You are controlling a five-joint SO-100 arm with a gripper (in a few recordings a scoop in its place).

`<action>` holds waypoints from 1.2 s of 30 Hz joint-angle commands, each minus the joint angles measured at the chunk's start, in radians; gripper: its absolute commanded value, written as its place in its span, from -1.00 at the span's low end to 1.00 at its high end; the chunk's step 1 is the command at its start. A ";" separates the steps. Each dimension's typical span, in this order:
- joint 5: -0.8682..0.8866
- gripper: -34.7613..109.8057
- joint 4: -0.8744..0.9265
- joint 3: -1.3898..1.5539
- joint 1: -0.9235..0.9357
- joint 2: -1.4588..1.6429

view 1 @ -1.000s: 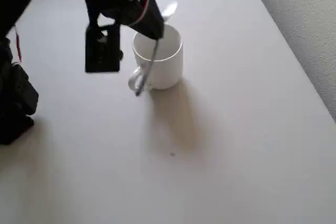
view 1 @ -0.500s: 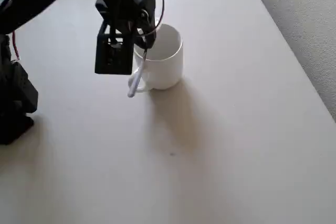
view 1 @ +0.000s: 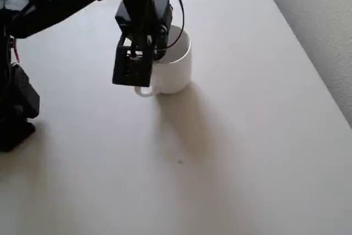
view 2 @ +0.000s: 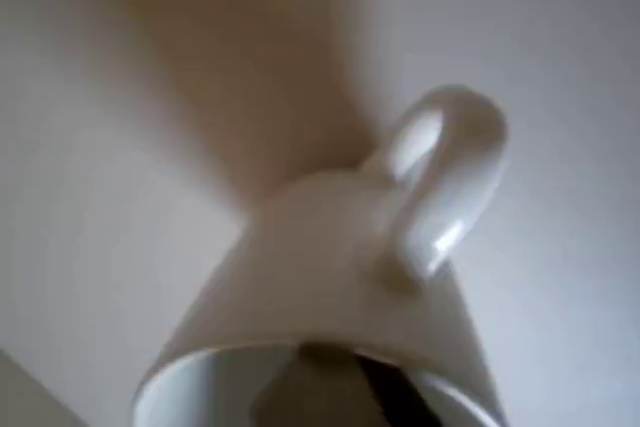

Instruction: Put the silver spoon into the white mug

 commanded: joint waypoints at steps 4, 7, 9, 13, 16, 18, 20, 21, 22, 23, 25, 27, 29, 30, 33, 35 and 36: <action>0.006 -0.28 0.006 -0.009 -0.018 0.069; 0.006 -0.32 0.032 -0.012 -0.023 0.176; 0.005 -0.54 0.049 0.015 -0.029 0.304; -0.046 -0.54 0.044 0.187 -0.052 0.663; -0.138 -0.54 0.002 0.479 -0.071 0.966; -0.196 -0.54 -0.158 0.815 -0.052 1.227; -0.252 -0.55 -0.360 1.173 -0.018 1.474; -0.287 -0.55 -0.419 1.325 -0.008 1.560; -0.316 -0.55 -0.454 1.453 0.002 1.621; -0.337 -0.55 -0.488 1.562 0.015 1.666; -0.370 -0.55 -0.581 1.759 0.051 1.718; -0.405 -0.55 -0.666 1.907 0.075 1.741; -0.423 -0.55 -0.689 2.006 0.086 1.775; -0.428 -0.55 -0.680 2.046 0.086 1.809; -0.454 -0.55 -0.623 2.217 0.077 2.059; -0.462 -0.55 -0.549 2.246 0.077 2.161; -0.462 -0.55 -0.526 2.244 0.081 2.169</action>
